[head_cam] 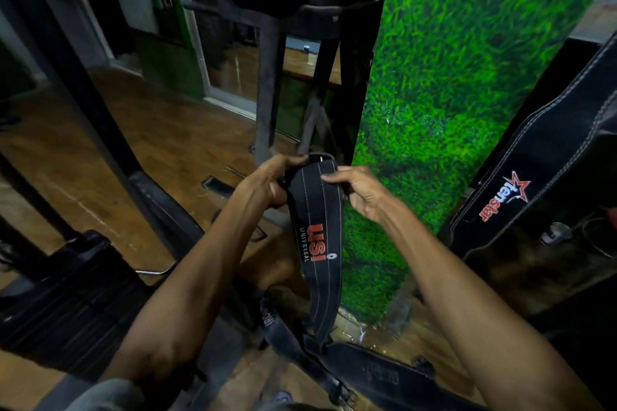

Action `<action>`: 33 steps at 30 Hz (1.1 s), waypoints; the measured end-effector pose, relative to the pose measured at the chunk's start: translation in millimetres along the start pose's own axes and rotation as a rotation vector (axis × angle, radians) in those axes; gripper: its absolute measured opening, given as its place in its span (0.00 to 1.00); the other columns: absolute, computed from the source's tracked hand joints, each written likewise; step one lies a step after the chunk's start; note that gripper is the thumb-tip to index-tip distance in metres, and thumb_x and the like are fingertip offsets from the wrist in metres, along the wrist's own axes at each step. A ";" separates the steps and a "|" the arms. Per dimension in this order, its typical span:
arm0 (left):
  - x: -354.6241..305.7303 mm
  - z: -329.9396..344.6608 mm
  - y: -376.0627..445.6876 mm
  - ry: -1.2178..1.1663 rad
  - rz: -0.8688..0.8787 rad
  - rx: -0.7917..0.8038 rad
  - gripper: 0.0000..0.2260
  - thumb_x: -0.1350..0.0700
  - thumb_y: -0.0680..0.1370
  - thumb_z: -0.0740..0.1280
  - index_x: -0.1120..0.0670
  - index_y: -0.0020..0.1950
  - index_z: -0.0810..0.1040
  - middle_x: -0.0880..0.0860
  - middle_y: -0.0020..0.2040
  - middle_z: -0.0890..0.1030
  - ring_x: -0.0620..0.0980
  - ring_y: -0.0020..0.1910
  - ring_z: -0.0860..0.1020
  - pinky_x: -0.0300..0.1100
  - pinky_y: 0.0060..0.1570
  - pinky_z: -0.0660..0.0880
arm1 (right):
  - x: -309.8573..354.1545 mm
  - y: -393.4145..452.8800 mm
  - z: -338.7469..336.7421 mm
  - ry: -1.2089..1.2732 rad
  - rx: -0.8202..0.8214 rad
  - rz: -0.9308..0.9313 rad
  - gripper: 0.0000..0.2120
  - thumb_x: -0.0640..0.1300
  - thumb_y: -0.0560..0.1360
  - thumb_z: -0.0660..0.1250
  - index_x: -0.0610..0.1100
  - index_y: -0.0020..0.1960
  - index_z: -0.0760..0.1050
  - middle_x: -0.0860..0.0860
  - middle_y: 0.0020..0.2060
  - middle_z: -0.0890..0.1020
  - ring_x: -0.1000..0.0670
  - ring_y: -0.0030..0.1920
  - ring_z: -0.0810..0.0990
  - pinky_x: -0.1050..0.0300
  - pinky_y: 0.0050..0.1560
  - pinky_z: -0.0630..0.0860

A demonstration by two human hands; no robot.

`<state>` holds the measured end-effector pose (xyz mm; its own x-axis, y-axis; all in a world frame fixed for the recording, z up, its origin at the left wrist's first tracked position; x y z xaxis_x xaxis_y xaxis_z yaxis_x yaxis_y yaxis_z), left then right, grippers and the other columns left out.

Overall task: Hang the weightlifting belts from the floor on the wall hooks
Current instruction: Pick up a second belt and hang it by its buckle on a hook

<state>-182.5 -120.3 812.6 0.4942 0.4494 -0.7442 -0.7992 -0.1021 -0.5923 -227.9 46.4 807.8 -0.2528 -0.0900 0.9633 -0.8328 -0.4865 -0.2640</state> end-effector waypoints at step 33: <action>-36.9 15.3 -20.0 0.234 0.895 -0.046 0.10 0.65 0.81 0.68 0.70 0.60 0.80 0.64 0.55 0.84 0.51 0.50 0.84 0.43 0.51 0.82 | 79.0 1.1 -20.6 0.052 0.050 -0.153 0.24 0.60 0.71 0.74 0.45 0.60 0.82 0.50 0.52 0.87 0.51 0.53 0.86 0.54 0.54 0.82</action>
<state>-189.9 -121.3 856.6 -0.2401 -0.0040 -0.9707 -0.9044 -0.3625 0.2252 -259.0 56.6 882.6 -0.1512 0.0334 0.9879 -0.8384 -0.5338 -0.1103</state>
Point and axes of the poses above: each hand's wrist, its own y-axis towards the middle knuckle, its own z-axis out of the palm, x = y × z, the point moved 4 cm from there along y, towards the middle knuckle
